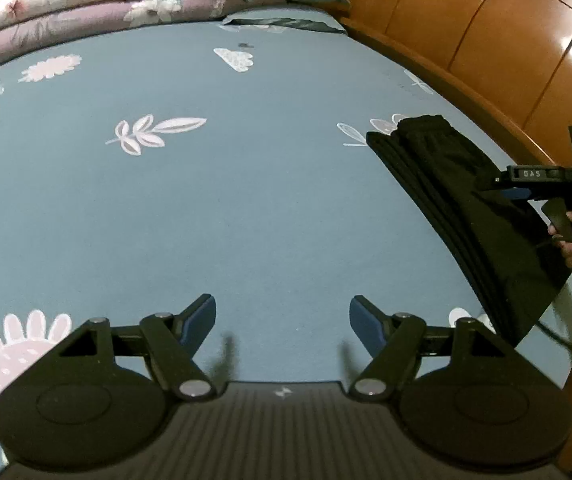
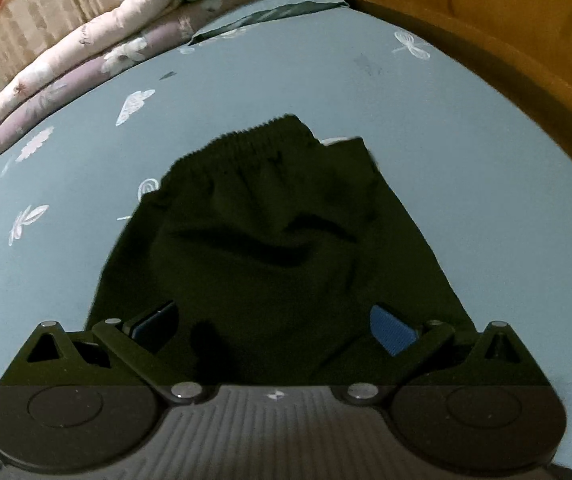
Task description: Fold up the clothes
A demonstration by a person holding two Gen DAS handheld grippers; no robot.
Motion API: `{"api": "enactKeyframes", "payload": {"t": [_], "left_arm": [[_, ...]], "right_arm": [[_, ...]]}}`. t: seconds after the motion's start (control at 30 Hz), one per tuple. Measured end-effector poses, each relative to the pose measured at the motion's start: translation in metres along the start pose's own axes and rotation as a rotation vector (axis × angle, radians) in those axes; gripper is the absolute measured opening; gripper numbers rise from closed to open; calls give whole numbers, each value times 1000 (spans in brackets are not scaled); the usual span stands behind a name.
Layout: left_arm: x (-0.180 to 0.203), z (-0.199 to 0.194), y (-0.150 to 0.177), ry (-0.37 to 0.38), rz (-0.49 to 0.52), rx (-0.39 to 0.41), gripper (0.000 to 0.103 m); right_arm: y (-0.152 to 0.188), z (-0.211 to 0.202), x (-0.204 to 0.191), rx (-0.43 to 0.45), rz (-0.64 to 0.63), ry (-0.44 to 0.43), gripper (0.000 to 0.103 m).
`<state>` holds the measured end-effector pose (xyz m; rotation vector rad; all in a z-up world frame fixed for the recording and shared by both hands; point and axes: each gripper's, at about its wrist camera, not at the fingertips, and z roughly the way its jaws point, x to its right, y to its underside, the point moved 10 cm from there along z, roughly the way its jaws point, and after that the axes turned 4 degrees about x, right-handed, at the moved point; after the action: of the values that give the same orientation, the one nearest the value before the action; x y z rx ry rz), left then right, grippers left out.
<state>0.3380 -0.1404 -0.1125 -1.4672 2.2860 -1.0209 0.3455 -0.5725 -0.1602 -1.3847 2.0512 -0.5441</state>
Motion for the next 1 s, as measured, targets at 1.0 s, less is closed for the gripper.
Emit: {"api": "enactKeyframes", "payload": {"t": [1.0], "left_arm": [[-25,-2,2,-54,-50,3,75]], "right_arm": [[26,-42,-78,75,-79,-156,103]]}}
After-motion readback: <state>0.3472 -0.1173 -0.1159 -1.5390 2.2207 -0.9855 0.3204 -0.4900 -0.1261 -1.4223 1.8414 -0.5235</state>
